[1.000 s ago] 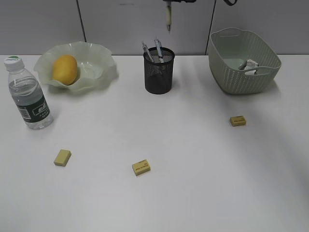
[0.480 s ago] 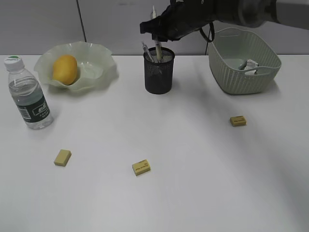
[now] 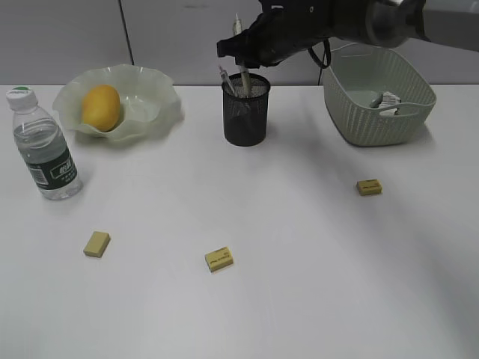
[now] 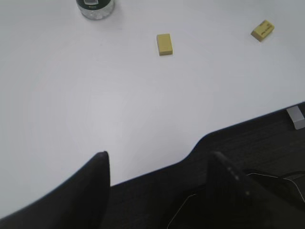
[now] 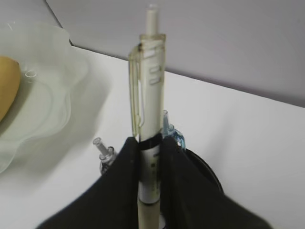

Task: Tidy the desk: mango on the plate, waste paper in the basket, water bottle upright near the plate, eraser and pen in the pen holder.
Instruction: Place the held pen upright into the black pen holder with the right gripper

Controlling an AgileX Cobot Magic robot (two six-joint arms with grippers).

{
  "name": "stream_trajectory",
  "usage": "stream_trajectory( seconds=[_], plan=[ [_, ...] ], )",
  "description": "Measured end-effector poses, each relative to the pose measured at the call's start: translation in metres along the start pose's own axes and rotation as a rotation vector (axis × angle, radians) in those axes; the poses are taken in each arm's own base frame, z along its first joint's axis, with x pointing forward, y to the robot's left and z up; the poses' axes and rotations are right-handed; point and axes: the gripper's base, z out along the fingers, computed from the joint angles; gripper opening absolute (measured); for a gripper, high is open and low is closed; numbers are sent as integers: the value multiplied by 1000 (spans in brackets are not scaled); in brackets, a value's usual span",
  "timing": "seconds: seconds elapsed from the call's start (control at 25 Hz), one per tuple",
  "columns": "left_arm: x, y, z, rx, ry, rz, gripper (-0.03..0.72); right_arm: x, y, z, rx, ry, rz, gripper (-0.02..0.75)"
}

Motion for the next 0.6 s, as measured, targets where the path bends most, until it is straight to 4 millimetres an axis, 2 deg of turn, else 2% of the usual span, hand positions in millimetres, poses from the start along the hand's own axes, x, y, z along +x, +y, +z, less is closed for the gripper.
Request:
stream_trajectory(
  seconds=[0.16, 0.6],
  plan=[
    [0, 0, 0, 0, 0, 0, 481, -1, 0, 0, 1, -14, -13, 117],
    [0, 0, 0, 0, -1, 0, 481, 13, -2, 12, 4, 21, -30, 132]
  ],
)
